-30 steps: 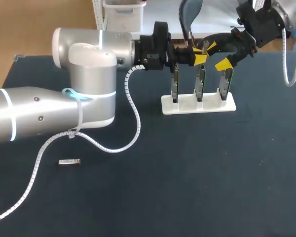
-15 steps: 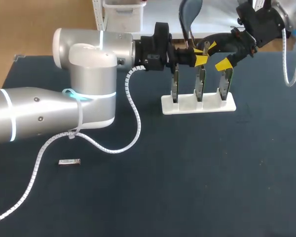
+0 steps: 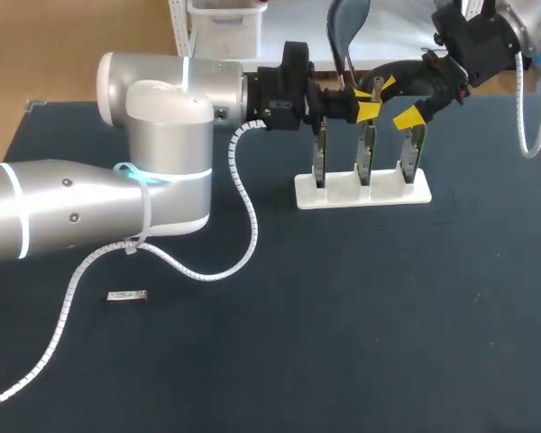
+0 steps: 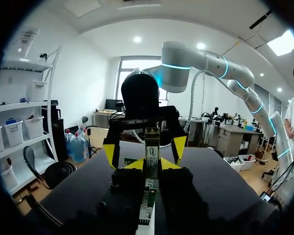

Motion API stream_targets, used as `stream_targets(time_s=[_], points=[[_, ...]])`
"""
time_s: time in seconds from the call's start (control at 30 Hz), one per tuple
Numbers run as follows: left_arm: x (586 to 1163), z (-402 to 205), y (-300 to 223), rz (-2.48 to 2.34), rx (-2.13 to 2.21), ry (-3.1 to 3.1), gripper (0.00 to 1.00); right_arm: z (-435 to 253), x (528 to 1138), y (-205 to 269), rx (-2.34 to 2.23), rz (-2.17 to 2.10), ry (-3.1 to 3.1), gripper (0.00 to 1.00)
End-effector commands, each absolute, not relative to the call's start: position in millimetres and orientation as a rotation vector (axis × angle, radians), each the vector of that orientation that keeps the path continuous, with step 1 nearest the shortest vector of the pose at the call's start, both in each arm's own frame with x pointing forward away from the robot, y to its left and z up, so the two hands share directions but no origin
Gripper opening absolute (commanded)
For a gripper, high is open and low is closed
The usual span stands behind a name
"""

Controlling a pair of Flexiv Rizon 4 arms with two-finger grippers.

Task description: Pick up the optical module with the left hand, and insert it into the network port with the right hand.

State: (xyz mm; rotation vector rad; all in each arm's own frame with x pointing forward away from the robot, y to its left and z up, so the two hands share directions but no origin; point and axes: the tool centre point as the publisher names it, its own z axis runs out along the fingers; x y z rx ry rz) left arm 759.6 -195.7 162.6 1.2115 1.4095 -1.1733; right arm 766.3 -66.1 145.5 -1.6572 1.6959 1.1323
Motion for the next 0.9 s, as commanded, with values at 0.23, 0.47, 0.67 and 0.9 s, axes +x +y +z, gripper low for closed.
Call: stream_targets(time_s=[0.23, 0.47, 0.67, 0.9], points=[[759.8, 162.9, -196.1, -1.172, 1.212, 1.412, 0.0, 147.2, 766.0, -66.3, -1.656, 1.127, 1.693, 1.0], [759.8, 162.9, -196.1, -1.172, 1.212, 1.412, 0.0, 166.6, 770.1, -65.7, -1.648, 1.071, 1.671, 1.0], [759.8, 162.9, -196.1, -1.172, 1.212, 1.412, 0.0, 186.6, 770.2, -60.4, -1.646, 1.051, 1.614, 1.0], [759.8, 162.9, -196.1, -1.172, 1.212, 1.412, 0.0, 197.1, 767.2, -52.9, -1.664, 1.039, 1.575, 1.0]])
